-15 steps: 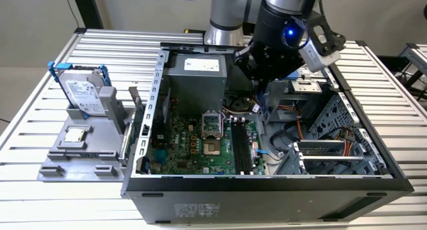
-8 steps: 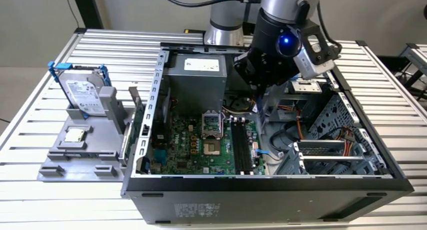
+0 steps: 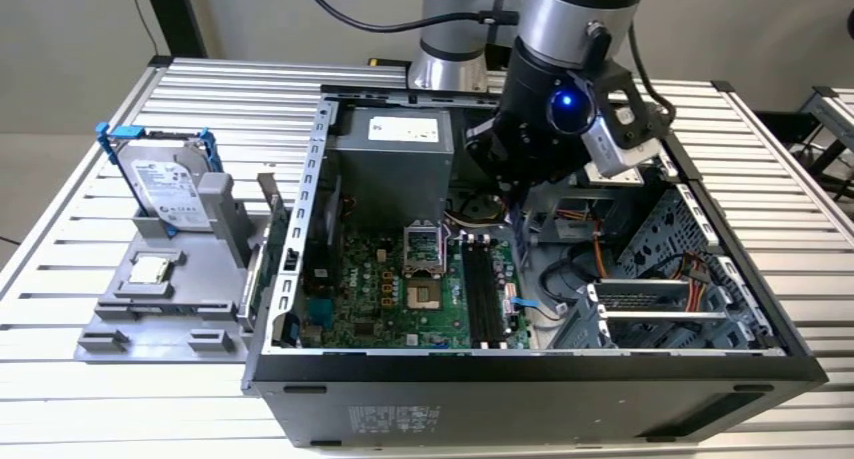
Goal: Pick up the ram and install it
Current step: 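Insert the ram into the slot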
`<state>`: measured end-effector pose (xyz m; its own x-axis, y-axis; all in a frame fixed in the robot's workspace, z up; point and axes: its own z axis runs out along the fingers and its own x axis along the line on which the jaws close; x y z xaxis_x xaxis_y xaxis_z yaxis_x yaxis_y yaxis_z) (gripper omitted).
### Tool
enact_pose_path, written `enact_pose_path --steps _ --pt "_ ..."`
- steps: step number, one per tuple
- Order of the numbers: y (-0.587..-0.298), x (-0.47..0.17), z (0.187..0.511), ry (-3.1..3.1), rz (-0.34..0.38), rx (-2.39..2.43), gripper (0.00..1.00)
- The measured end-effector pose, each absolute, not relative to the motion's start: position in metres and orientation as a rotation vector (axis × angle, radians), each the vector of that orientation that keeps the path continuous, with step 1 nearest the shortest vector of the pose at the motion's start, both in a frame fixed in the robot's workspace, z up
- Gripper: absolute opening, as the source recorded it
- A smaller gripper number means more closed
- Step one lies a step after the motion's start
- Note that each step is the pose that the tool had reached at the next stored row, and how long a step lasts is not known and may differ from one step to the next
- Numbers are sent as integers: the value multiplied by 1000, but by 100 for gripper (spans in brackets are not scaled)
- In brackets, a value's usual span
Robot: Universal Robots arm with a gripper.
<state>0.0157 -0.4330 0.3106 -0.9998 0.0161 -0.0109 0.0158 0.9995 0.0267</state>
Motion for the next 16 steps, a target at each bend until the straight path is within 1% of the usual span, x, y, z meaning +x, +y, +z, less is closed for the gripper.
enact_pose_path --steps 16 --pt "-440 16 283 3131 41 25 0"
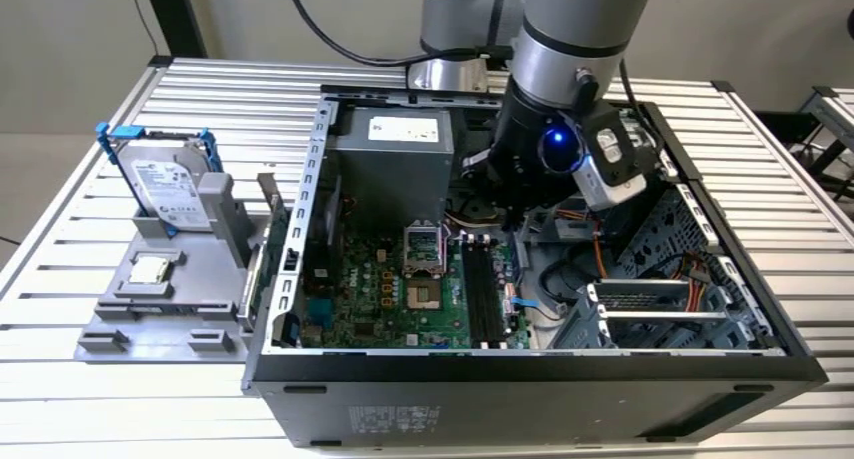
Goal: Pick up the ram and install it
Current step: 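Insert the ram into the slot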
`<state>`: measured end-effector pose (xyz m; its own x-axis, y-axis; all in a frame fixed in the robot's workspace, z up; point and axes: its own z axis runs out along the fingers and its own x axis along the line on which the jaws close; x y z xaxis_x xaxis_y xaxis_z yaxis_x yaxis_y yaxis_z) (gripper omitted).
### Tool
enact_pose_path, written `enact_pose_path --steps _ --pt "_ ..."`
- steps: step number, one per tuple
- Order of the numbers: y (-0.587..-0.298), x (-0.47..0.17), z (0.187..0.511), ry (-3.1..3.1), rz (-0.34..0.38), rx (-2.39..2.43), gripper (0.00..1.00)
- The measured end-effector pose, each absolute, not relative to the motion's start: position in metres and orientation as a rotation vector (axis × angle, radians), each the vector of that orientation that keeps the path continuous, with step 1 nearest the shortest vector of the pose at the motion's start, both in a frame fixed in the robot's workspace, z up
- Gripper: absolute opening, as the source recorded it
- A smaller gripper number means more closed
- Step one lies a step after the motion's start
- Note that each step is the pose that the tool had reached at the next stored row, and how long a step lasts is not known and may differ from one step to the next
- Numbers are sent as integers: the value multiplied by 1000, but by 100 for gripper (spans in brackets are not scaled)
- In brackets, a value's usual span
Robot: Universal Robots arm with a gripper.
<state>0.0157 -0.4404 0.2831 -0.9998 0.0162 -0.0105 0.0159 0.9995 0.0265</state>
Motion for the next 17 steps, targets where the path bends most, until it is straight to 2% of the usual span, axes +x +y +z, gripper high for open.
enact_pose_path --steps 17 --pt "-453 17 257 3131 41 25 0"
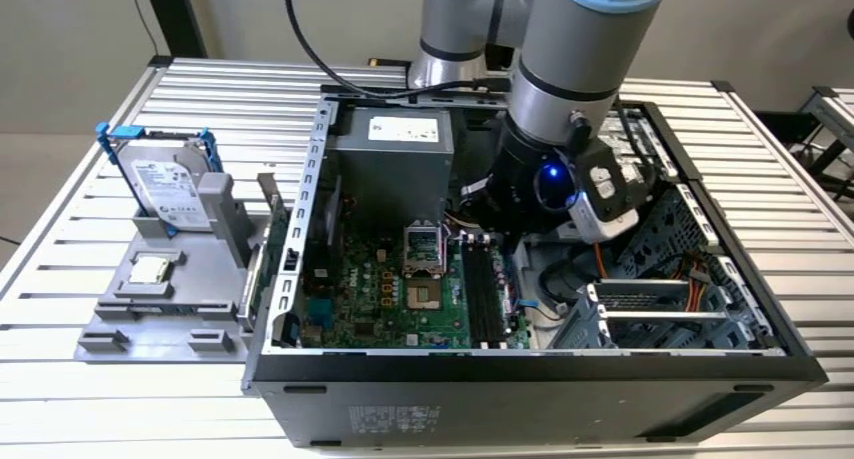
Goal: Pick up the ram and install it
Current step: 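Insert the ram into the slot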
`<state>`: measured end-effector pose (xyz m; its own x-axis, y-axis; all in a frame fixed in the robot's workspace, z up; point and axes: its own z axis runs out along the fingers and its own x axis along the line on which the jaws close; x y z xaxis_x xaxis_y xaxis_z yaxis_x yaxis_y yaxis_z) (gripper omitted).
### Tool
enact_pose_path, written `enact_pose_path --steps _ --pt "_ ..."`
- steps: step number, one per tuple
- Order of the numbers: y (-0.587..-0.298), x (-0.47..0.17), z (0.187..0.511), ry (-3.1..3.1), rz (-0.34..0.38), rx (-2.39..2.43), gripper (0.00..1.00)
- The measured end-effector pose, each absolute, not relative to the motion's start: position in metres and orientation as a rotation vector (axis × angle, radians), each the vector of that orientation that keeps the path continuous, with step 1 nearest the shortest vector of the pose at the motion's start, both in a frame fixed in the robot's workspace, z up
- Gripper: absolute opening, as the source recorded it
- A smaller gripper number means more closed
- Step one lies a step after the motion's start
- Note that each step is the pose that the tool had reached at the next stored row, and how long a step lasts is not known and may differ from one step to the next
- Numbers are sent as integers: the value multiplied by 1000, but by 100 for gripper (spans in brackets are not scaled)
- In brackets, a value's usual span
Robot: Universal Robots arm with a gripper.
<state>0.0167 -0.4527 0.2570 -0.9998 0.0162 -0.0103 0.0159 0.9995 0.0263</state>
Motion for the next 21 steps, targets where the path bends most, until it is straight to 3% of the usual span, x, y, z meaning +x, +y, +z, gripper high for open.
enact_pose_path --steps 21 --pt "-458 16 231 3131 25 25 0"
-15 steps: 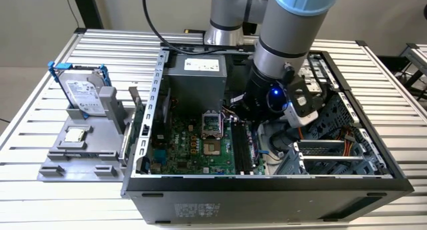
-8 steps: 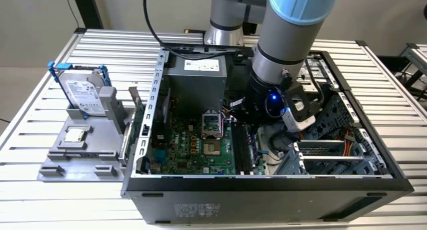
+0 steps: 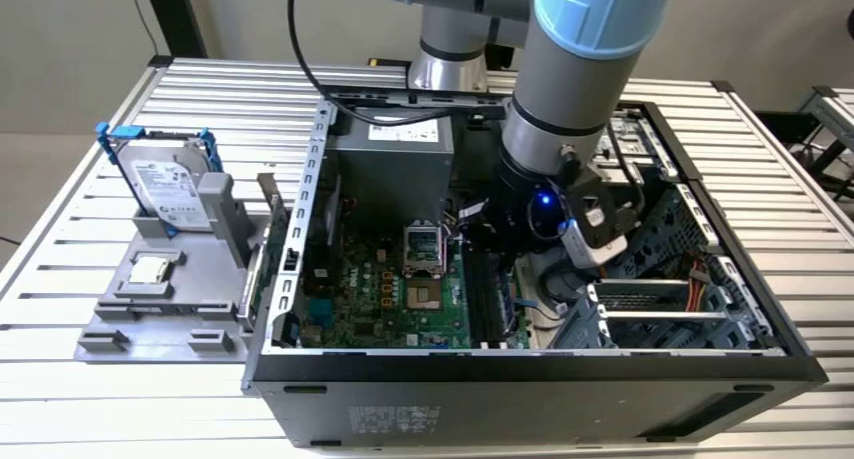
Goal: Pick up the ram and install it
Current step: 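Insert the ram into the slot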
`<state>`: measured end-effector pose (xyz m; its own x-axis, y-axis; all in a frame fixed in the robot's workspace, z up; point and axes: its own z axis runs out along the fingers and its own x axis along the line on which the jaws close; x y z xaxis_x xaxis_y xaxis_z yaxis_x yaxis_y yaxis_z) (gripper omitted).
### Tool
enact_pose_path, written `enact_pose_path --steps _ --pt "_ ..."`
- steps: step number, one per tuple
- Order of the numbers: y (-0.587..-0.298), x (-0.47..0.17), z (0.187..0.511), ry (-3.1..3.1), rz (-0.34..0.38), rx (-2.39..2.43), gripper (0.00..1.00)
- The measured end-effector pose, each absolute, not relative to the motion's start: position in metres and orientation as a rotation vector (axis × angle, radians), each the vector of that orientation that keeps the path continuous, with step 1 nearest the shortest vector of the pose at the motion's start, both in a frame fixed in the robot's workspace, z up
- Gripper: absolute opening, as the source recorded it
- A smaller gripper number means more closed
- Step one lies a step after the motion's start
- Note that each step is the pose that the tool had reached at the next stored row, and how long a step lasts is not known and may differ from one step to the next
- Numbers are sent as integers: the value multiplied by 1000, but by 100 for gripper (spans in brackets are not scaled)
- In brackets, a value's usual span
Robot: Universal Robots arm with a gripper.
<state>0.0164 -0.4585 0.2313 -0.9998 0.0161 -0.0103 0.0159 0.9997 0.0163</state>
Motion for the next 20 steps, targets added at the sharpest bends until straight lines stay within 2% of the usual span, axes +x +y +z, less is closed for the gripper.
enact_pose_path --steps 20 --pt "-458 13 224 3131 25 23 0"
